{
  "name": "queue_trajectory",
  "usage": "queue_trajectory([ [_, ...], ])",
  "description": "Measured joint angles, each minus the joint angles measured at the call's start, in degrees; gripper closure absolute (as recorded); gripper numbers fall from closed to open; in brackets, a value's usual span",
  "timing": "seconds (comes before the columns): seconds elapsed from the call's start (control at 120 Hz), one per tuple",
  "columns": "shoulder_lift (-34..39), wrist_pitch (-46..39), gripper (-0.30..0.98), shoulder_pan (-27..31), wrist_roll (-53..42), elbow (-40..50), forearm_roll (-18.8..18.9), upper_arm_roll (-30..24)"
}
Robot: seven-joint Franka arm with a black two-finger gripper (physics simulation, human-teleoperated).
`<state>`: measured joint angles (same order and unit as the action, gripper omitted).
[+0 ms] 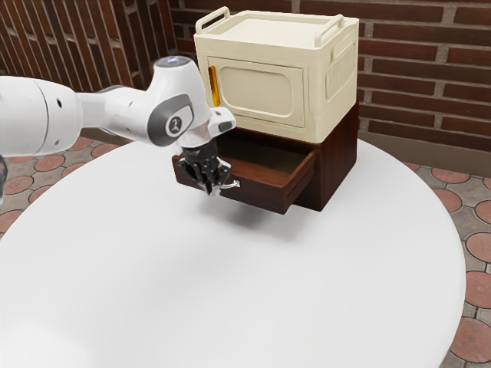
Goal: Push the drawer handle with one arm to close the drawer
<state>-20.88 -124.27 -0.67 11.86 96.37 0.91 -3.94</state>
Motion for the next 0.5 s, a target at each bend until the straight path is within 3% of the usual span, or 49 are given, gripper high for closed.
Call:
queue_trajectory([
  [0.5, -12.96, -0.1, 0.66, 0.05, -1.84, -18.06, 1.99, -0.35],
])
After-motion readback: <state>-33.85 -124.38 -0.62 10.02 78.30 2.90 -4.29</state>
